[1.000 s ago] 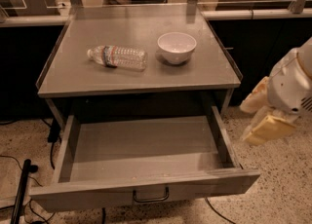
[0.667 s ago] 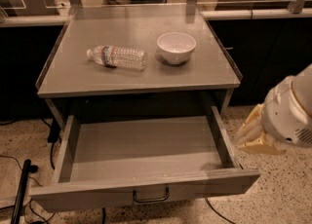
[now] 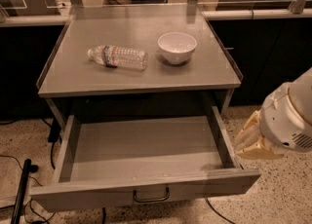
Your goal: Close top drawer
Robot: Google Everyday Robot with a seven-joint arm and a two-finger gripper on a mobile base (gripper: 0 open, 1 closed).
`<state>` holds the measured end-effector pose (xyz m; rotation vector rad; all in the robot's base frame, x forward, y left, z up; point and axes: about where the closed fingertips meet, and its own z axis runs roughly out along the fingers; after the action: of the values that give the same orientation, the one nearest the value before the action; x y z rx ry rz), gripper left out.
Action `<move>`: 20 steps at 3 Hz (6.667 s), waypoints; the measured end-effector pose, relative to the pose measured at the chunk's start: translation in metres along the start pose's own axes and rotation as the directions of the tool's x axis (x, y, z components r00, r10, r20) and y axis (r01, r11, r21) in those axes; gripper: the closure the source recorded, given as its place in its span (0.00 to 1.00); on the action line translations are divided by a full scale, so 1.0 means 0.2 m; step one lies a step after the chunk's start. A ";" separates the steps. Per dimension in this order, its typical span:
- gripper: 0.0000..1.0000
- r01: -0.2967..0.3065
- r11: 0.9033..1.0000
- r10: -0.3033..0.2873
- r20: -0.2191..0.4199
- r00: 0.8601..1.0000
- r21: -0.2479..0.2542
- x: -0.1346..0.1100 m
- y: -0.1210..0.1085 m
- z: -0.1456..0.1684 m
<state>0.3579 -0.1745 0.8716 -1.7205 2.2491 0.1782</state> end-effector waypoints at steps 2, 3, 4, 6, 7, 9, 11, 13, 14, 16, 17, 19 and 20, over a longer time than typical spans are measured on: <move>1.00 -0.064 0.997 0.069 0.128 0.989 -0.045 0.04 0.09 0.21; 1.00 -0.109 0.993 0.117 0.246 0.962 -0.048 0.07 0.14 0.33; 1.00 -0.082 0.991 0.110 0.280 0.954 -0.110 0.10 0.30 0.56; 1.00 -0.090 0.986 0.126 0.270 0.955 -0.143 0.10 0.34 0.65; 1.00 -0.128 0.975 0.172 0.251 0.953 -0.183 0.13 0.37 0.82; 0.82 -0.169 0.965 0.214 0.233 0.949 -0.199 0.17 0.37 0.98; 0.27 -0.169 0.965 0.214 0.233 0.949 -0.199 0.17 0.37 0.98; 0.00 -0.153 0.974 0.194 0.265 0.944 -0.169 0.08 0.20 1.02; 0.13 -0.148 0.977 0.186 0.283 0.941 -0.152 0.02 0.08 1.05; 0.59 -0.128 0.987 0.150 0.287 0.946 -0.095 -0.06 -0.25 1.11; 0.59 -0.123 0.988 0.144 0.285 0.948 -0.090 -0.07 -0.27 1.11; 0.04 -0.083 0.989 0.111 0.244 0.963 -0.122 -0.09 -0.28 1.19; 0.00 -0.066 0.990 0.094 0.231 0.969 -0.124 -0.10 -0.33 1.24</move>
Offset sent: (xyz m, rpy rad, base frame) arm -0.0196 0.0157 -0.0729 0.2837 0.0182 -0.0880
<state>0.4672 -0.1047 0.6490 -1.5699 2.1694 0.5127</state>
